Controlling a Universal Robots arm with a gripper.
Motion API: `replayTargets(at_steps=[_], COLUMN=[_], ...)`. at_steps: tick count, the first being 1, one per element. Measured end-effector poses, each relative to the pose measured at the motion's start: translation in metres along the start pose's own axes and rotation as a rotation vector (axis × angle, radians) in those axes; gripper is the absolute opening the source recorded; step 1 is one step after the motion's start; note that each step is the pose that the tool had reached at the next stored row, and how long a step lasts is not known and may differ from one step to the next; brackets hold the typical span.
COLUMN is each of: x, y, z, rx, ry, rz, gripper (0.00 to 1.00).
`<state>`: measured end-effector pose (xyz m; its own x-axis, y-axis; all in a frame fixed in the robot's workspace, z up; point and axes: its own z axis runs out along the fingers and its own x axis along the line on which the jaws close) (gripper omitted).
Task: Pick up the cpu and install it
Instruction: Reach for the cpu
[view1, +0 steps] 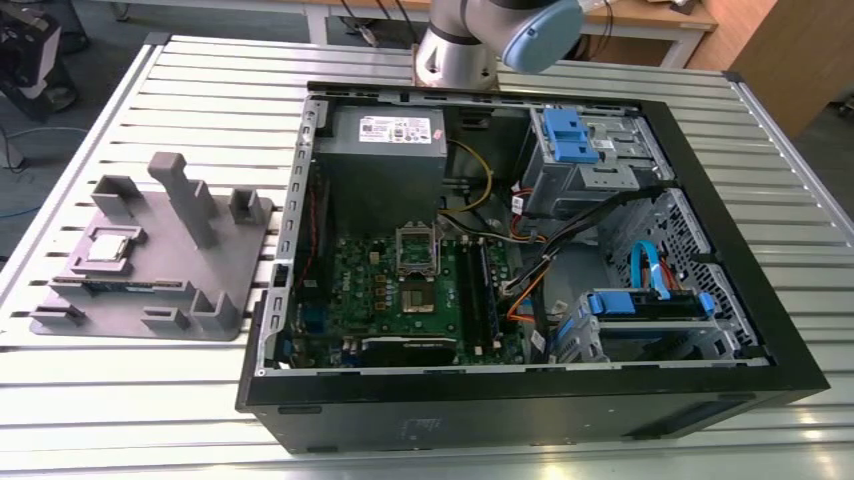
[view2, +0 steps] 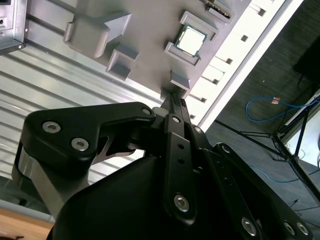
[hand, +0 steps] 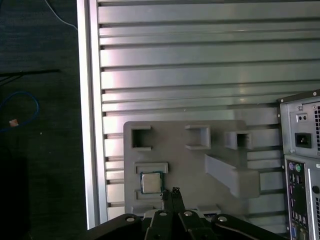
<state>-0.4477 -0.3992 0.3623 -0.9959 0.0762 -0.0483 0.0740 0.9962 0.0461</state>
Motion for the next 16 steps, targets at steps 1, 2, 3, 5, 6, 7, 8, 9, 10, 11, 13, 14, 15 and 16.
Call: replayTargets(at_steps=[1,2,3,5,6,7,8,9,10,11,13,14,15,16], x=[0.0003,0.0005,0.0008,0.0015,0.0018,0.0022,0.0025,0.0028,0.003,0.0034,0.0041,0.0043,0.0046,0.0048], y=[0.0,-0.0001,-0.0002,-0.0003,-0.0004,-0.0005,-0.0006,-0.0006,-0.0007,-0.0008,-0.001,-0.0011,-0.0011,-0.0012], z=[0.0007,0.0013,0.0019,0.0035,0.0045,0.0055,0.0066,0.0077,0.0089,0.0102,0.0133,0.0147,0.016,0.0172], rx=[-0.0001,-0.0001,0.0,-0.0001,-0.0001,-0.0001,-0.0001,-0.0001,-0.0001,0.0,-0.0001,-0.0001,-0.0001,0.0], ry=[-0.0001,-0.0001,0.0,-0.0002,-0.0001,-0.0001,-0.0002,-0.0001,-0.0001,-0.0001,-0.0001,-0.0001,-0.0001,-0.0001], rz=[0.0,0.0,0.0,0.0,0.0,0.0,0.0,0.0,0.0,0.0,0.0,0.0,0.0,0.0], gripper=[0.11,0.11,0.11,0.11,0.11,0.11,0.11,0.11,0.11,0.11,0.11,0.11,0.11,0.11])
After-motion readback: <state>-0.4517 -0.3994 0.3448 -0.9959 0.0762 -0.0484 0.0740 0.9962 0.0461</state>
